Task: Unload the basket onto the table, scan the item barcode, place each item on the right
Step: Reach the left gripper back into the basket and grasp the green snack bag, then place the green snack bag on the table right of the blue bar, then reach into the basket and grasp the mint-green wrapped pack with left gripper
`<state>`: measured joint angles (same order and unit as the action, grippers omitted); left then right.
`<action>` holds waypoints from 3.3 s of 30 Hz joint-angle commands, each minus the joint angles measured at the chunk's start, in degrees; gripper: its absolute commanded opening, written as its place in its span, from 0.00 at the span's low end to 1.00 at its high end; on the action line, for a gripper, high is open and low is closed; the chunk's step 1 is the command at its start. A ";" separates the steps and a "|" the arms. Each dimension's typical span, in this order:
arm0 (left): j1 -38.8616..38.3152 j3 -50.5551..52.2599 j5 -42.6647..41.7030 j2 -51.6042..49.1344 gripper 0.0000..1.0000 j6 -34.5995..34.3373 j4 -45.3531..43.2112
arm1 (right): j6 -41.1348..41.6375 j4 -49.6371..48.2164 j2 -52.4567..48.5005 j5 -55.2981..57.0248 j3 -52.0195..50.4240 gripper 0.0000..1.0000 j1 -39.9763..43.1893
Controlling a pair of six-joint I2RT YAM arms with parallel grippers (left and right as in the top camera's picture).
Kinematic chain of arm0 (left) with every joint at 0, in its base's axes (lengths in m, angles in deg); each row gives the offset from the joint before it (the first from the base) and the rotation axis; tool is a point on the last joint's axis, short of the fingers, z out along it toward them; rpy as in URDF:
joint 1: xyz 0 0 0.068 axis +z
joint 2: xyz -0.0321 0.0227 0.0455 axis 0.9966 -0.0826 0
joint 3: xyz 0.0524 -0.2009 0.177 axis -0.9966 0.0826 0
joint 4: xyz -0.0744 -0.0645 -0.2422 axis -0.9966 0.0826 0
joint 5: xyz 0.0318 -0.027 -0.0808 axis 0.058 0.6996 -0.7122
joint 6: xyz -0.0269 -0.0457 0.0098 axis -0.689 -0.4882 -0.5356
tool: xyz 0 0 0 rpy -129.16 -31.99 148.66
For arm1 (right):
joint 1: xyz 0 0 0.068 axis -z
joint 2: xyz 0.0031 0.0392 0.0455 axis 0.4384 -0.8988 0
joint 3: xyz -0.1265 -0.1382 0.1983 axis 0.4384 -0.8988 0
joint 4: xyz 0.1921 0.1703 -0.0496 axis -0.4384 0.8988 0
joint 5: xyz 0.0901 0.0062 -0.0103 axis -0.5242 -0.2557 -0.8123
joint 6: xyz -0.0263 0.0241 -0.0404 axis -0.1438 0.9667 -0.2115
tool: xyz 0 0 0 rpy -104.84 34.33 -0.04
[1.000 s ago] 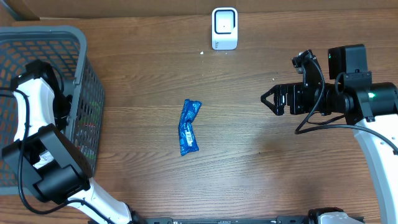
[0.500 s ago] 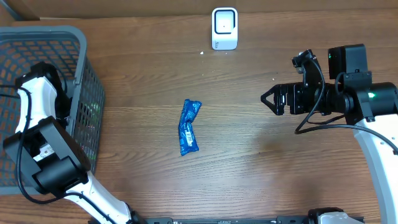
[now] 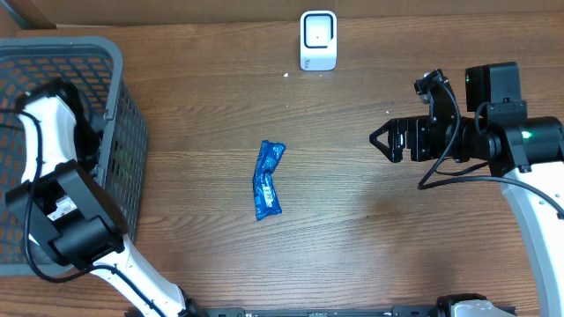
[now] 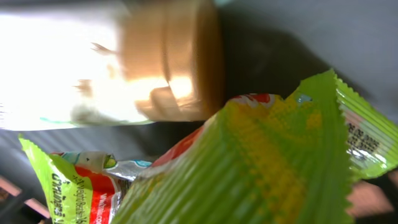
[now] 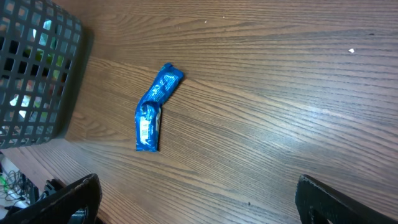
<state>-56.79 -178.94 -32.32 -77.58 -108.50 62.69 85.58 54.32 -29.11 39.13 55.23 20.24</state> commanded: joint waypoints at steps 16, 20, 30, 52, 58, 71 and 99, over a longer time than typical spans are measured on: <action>-3.56 -20.04 -13.60 28.89 0.04 5.90 1.16 | 0.15 -0.92 0.31 -0.04 1.03 1.00 -0.28; -11.06 -20.02 -15.28 35.06 0.04 7.39 0.44 | 0.17 -0.87 0.31 -0.07 1.03 1.00 -0.28; -42.21 -10.01 -11.19 31.91 0.05 -3.69 -1.86 | 6.34 -0.26 0.31 6.25 1.16 0.95 0.48; -67.78 9.79 -5.75 1.62 0.72 -35.43 -33.68 | 16.39 1.09 0.42 5.62 2.27 0.92 17.40; -65.35 5.70 -5.84 2.93 1.00 -22.49 -32.76 | 16.22 1.42 0.42 5.79 2.27 0.92 17.40; -58.58 -26.86 16.55 16.96 1.00 -2.86 -4.28 | 15.32 1.97 0.42 5.73 2.27 0.92 17.40; -1.11 -27.21 7.19 6.64 0.89 2.23 4.11 | 14.69 2.99 0.42 5.53 2.27 0.93 17.40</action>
<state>-60.18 -206.37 -22.64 -67.44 -109.03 66.80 100.64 57.36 -29.11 44.99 55.51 37.88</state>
